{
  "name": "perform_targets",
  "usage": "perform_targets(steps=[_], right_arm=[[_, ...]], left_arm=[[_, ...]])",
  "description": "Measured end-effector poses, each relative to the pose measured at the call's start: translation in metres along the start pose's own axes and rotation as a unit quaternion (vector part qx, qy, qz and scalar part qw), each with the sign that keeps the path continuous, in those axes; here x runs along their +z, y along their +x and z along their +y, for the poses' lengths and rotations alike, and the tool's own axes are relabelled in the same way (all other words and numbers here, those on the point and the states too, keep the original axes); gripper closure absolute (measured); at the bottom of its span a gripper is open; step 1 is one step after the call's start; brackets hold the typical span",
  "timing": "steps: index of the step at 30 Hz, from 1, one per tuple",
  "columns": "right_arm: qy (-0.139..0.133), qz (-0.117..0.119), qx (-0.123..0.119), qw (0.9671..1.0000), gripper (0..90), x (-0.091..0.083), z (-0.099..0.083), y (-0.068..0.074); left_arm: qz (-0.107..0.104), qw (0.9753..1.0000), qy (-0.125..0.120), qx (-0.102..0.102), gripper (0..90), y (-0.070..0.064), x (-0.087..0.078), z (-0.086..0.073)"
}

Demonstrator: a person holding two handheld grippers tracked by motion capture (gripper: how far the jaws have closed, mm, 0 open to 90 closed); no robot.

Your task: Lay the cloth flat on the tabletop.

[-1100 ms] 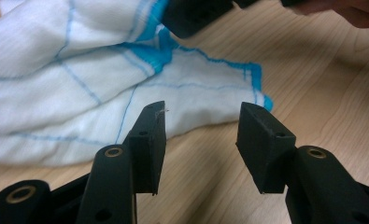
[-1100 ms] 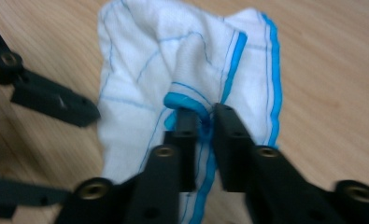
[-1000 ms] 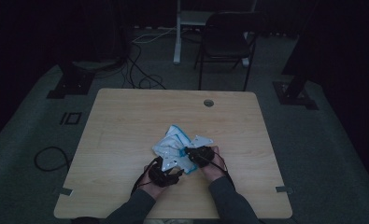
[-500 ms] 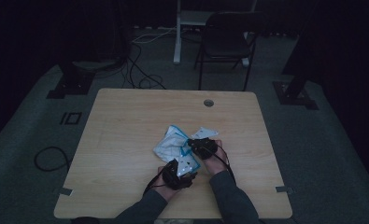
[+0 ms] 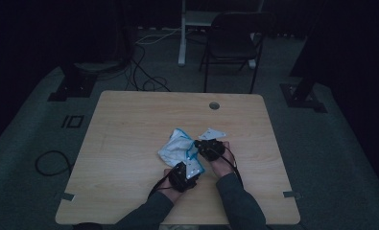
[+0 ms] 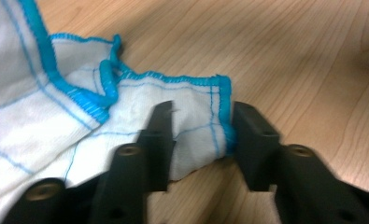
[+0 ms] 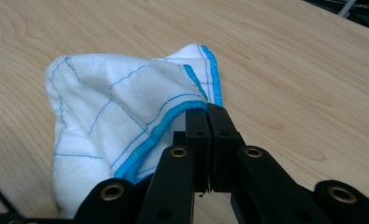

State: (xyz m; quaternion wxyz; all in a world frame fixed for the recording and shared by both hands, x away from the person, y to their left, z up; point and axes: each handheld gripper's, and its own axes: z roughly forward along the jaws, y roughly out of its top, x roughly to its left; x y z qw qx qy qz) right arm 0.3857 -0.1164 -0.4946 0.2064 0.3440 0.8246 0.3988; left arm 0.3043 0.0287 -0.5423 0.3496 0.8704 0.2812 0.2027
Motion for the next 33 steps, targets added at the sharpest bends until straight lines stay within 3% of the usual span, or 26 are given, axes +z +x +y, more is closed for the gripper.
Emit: perform_targets(steps=[3,5,11,14,18,23,27,33], right_arm=[[-0.001,-0.006,0.003,1.0000,89.2,-0.003,0.000,-0.004],[-0.001,-0.011,0.007,0.9999,89.2,-0.005,0.001,-0.008],[-0.006,-0.027,0.019,0.9994,89.3,-0.016,0.000,-0.018],[-0.008,-0.035,0.021,0.9991,89.4,-0.021,0.001,-0.022],[-0.012,-0.044,0.021,0.9987,89.3,-0.028,0.003,-0.028],[-0.016,-0.054,0.024,0.9981,89.4,-0.036,0.004,-0.035],[-0.014,-0.059,0.030,0.9977,89.5,-0.040,0.003,-0.040],[-0.012,-0.064,0.035,0.9973,89.6,-0.043,-0.001,-0.046]], left_arm=[[0.005,0.9999,-0.012,-0.011,76.4,0.005,-0.009,-0.005],[0.013,0.9993,-0.026,-0.023,78.5,0.009,-0.018,-0.010],[0.048,0.9942,-0.066,-0.070,80.4,0.035,-0.049,-0.023],[0.058,0.9891,-0.087,-0.103,81.3,0.053,-0.064,-0.029],[0.069,0.9839,-0.100,-0.131,82.4,0.071,-0.078,-0.034],[0.079,0.9769,-0.109,-0.166,85.6,0.089,-0.086,-0.042],[0.076,0.9709,-0.115,-0.196,86.8,0.101,-0.092,-0.050],[0.059,0.9574,-0.123,-0.255,87.5,0.121,-0.098,-0.067]])
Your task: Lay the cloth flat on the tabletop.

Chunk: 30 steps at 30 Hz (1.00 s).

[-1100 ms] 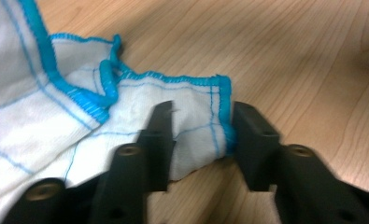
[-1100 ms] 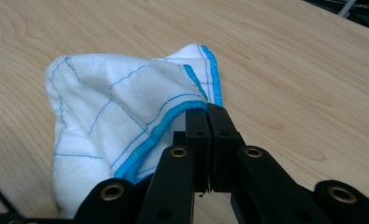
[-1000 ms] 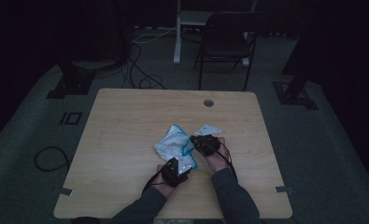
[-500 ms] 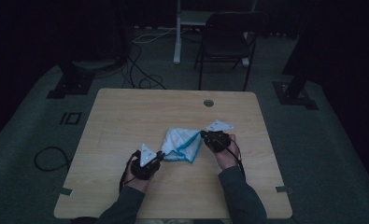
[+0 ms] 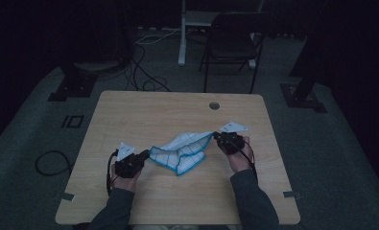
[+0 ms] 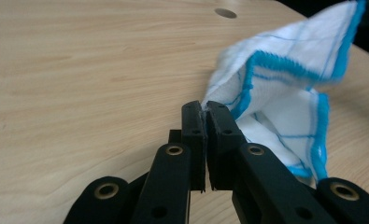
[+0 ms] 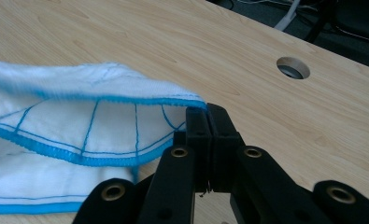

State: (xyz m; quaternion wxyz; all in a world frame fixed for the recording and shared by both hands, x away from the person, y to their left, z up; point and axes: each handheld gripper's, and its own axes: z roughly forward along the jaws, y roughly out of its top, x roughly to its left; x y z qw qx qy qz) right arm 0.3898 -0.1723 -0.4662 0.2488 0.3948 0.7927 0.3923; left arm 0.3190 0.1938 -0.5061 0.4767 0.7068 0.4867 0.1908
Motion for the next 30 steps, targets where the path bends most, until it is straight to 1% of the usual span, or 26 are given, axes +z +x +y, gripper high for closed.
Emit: perform_targets(steps=[1,2,4,6,9,13,14,18,19,20,22,25,30], right_arm=[[0.000,0.000,0.001,1.0000,89.6,0.000,0.000,0.000],[0.000,0.002,0.002,1.0000,89.6,0.000,0.000,-0.001],[0.003,0.004,-0.001,1.0000,89.6,0.001,0.000,0.001],[0.007,0.006,-0.004,1.0000,89.6,0.004,0.000,0.003],[0.014,0.008,0.001,0.9999,89.6,0.010,0.001,0.004],[0.021,0.013,0.003,0.9997,89.5,0.020,0.003,0.004],[0.023,0.013,0.007,0.9996,89.5,0.023,0.005,0.003],[0.031,0.011,0.011,0.9994,89.5,0.033,0.009,0.000],[0.034,0.010,0.009,0.9993,89.4,0.035,0.010,-0.001],[0.037,0.008,0.009,0.9992,89.4,0.038,0.011,-0.002],[0.039,0.006,0.009,0.9992,89.3,0.043,0.014,-0.004],[0.044,0.003,0.010,0.9990,89.3,0.049,0.019,-0.007],[0.053,-0.003,0.010,0.9985,89.3,0.059,0.024,-0.014]], left_arm=[[-0.001,1.0000,0.001,-0.008,87.6,0.004,-0.001,0.000],[-0.001,0.9999,0.003,-0.011,87.7,0.006,-0.001,0.000],[0.006,0.9998,0.008,-0.015,87.8,0.009,0.001,0.000],[0.011,0.9995,0.015,-0.026,87.8,0.013,0.005,0.000],[0.022,0.9990,0.023,-0.031,87.8,0.018,0.012,0.003],[0.032,0.9987,0.027,-0.030,87.7,0.024,0.020,0.009],[0.035,0.9986,0.028,-0.028,87.6,0.026,0.022,0.010],[0.047,0.9979,0.031,-0.032,87.6,0.033,0.034,0.019],[0.050,0.9976,0.031,-0.037,87.6,0.036,0.038,0.022],[0.052,0.9974,0.032,-0.037,87.6,0.037,0.039,0.024],[0.059,0.9968,0.037,-0.040,87.6,0.042,0.046,0.030],[0.075,0.9955,0.047,-0.033,87.5,0.049,0.059,0.040],[0.085,0.9937,0.063,-0.034,87.1,0.059,0.078,0.053]])
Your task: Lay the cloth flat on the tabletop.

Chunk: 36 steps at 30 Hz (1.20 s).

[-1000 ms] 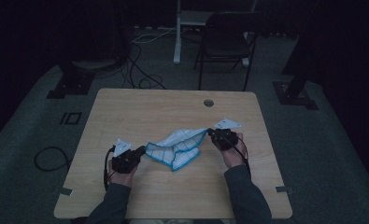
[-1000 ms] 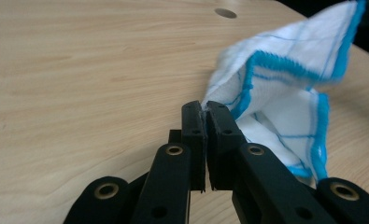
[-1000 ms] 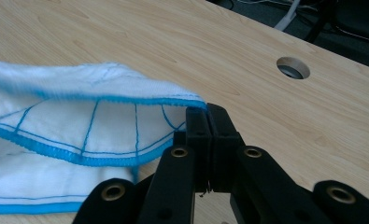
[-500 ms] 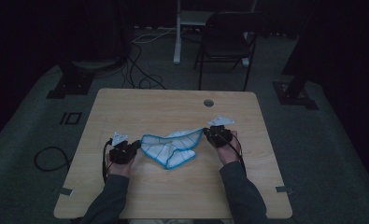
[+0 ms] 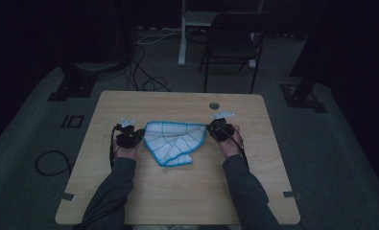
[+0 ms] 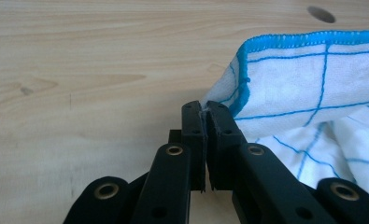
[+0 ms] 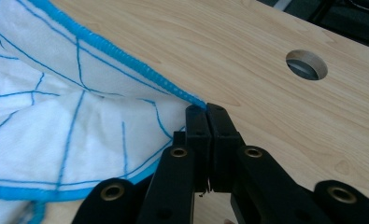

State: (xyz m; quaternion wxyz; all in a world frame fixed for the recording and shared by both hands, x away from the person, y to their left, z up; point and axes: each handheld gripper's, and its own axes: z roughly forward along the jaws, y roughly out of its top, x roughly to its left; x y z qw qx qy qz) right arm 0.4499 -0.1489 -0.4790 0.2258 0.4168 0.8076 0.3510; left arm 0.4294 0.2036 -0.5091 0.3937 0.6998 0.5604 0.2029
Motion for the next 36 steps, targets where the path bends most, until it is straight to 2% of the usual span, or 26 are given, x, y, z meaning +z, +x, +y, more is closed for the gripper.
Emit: perform_targets(steps=[3,6,9,13,16,18,19,22,23,25,27,29,32,36], right_arm=[[0.006,-0.002,0.012,0.9999,89.3,0.005,0.002,-0.005],[0.017,-0.006,0.019,0.9997,89.3,0.010,0.001,-0.009],[0.024,-0.008,0.024,0.9994,89.3,0.013,-0.001,-0.013],[0.026,-0.009,0.026,0.9993,89.3,0.013,-0.003,-0.014],[0.025,-0.009,0.022,0.9994,89.3,0.013,-0.002,-0.013],[0.025,-0.008,0.021,0.9994,89.3,0.013,-0.001,-0.012],[0.025,-0.008,0.022,0.9994,89.3,0.013,-0.001,-0.012],[0.026,-0.009,0.018,0.9995,89.3,0.014,0.001,-0.011],[0.026,-0.009,0.018,0.9995,89.3,0.014,0.001,-0.011],[0.025,-0.010,0.017,0.9995,89.3,0.013,0.002,-0.011],[0.025,-0.011,0.016,0.9995,89.3,0.012,0.003,-0.011],[0.025,-0.015,0.012,0.9995,89.3,0.011,0.004,-0.012],[0.030,-0.029,0.003,0.9991,89.4,0.011,0.004,-0.015],[0.028,-0.032,0.005,0.9991,89.4,0.009,0.004,-0.018]], left_arm=[[0.006,0.9999,0.015,0.003,85.3,0.000,0.012,0.007],[0.010,0.9998,0.017,-0.003,70.6,0.000,0.016,0.009],[0.009,0.9998,0.009,-0.015,66.6,0.002,0.010,0.008],[0.005,1.0000,-0.003,-0.004,64.7,-0.004,-0.004,0.005],[-0.007,0.9999,-0.008,0.007,64.7,-0.014,-0.013,0.000],[-0.033,0.9994,-0.008,0.011,65.4,-0.024,-0.019,-0.008],[-0.047,0.9985,0.000,0.029,65.4,-0.033,-0.021,-0.015],[-0.072,0.9954,0.024,0.058,66.5,-0.053,-0.018,-0.030],[-0.073,0.9941,0.038,0.071,66.9,-0.061,-0.015,-0.038],[-0.074,0.9921,0.057,0.084,70.8,-0.067,-0.011,-0.046],[-0.074,0.9907,0.074,0.088,76.5,-0.069,-0.006,-0.052],[-0.069,0.9903,0.072,0.097,80.6,-0.070,-0.006,-0.056],[-0.066,0.9892,0.084,0.101,86.1,-0.065,-0.008,-0.054],[-0.060,0.9875,0.091,0.114,87.8,-0.057,-0.013,-0.054]])
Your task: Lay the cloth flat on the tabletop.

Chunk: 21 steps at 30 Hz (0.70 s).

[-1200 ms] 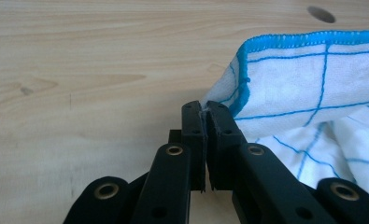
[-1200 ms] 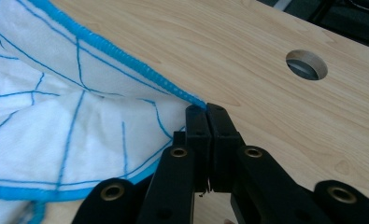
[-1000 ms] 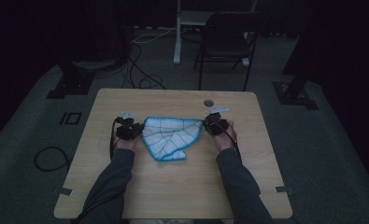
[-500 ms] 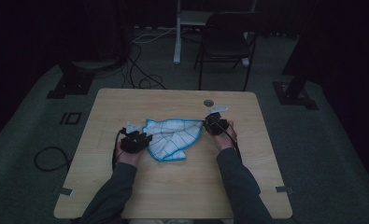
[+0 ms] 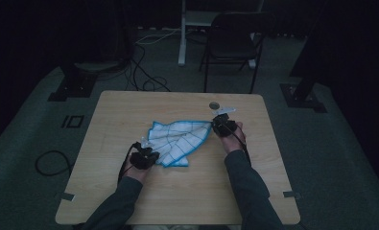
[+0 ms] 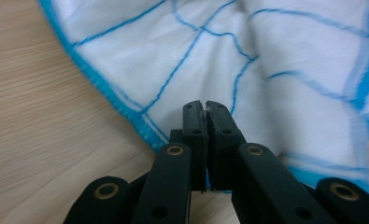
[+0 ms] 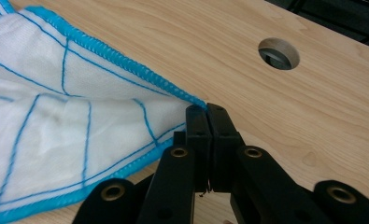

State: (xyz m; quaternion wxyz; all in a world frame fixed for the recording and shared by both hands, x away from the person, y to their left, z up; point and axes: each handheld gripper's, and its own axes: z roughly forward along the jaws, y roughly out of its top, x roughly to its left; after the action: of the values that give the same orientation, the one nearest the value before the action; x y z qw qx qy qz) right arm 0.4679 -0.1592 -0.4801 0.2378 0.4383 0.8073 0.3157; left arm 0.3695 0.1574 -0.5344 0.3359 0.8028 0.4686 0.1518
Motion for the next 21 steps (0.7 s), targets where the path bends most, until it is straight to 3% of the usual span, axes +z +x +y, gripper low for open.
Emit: perform_targets(steps=[2,6,12,18,21], right_arm=[[-0.002,-0.001,0.002,1.0000,89.4,-0.001,0.000,-0.002],[-0.001,-0.002,0.002,1.0000,89.4,-0.002,-0.001,-0.003],[0.006,-0.006,-0.008,0.9999,89.4,-0.001,-0.004,-0.003],[0.015,-0.011,-0.018,0.9997,88.6,0.001,-0.007,-0.001],[0.014,-0.006,-0.016,0.9998,78.2,-0.001,-0.009,0.001]], left_arm=[[-0.005,1.0000,0.001,0.001,87.6,0.006,-0.003,-0.002],[0.004,1.0000,0.005,0.007,87.3,0.019,-0.009,-0.006],[0.035,0.9991,0.016,0.019,86.2,0.034,-0.015,-0.007],[0.066,0.9977,0.010,0.010,78.8,0.040,-0.020,-0.009],[0.065,0.9978,-0.008,-0.008,74.5,0.043,-0.030,-0.013]])
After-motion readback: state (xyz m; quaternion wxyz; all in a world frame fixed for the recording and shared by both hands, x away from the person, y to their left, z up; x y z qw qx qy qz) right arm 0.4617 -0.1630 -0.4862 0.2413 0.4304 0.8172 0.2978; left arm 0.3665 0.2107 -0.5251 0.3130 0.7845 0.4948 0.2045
